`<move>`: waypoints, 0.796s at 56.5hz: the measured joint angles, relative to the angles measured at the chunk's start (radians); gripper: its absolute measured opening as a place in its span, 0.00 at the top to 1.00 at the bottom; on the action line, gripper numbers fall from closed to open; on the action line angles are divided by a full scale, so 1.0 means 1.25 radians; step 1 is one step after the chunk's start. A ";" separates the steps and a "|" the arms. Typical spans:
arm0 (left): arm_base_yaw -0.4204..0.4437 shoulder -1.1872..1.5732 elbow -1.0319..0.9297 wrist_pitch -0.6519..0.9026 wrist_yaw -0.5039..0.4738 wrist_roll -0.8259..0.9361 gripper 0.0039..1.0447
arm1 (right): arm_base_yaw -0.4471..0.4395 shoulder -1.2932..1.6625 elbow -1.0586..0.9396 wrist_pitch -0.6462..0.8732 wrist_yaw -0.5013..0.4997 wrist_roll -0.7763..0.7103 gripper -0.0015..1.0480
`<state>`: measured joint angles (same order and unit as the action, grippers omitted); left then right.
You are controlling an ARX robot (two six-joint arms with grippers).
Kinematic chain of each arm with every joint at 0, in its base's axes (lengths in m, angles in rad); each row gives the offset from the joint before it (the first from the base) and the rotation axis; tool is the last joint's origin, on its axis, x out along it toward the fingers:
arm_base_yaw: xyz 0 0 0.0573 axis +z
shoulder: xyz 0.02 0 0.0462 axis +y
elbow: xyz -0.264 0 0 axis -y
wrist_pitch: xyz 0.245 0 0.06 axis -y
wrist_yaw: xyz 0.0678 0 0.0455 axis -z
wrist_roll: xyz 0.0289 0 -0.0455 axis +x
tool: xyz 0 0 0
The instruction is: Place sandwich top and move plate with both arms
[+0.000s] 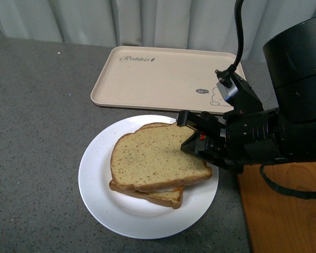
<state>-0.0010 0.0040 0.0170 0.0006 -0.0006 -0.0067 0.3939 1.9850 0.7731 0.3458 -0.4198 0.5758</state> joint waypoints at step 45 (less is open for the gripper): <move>0.000 0.000 0.000 0.000 0.000 0.000 0.06 | -0.214 -0.331 -0.185 -0.084 0.244 -0.212 0.09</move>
<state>-0.0010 0.0040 0.0170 0.0006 -0.0006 -0.0067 0.1265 1.5715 0.5415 0.2409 -0.1150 0.3111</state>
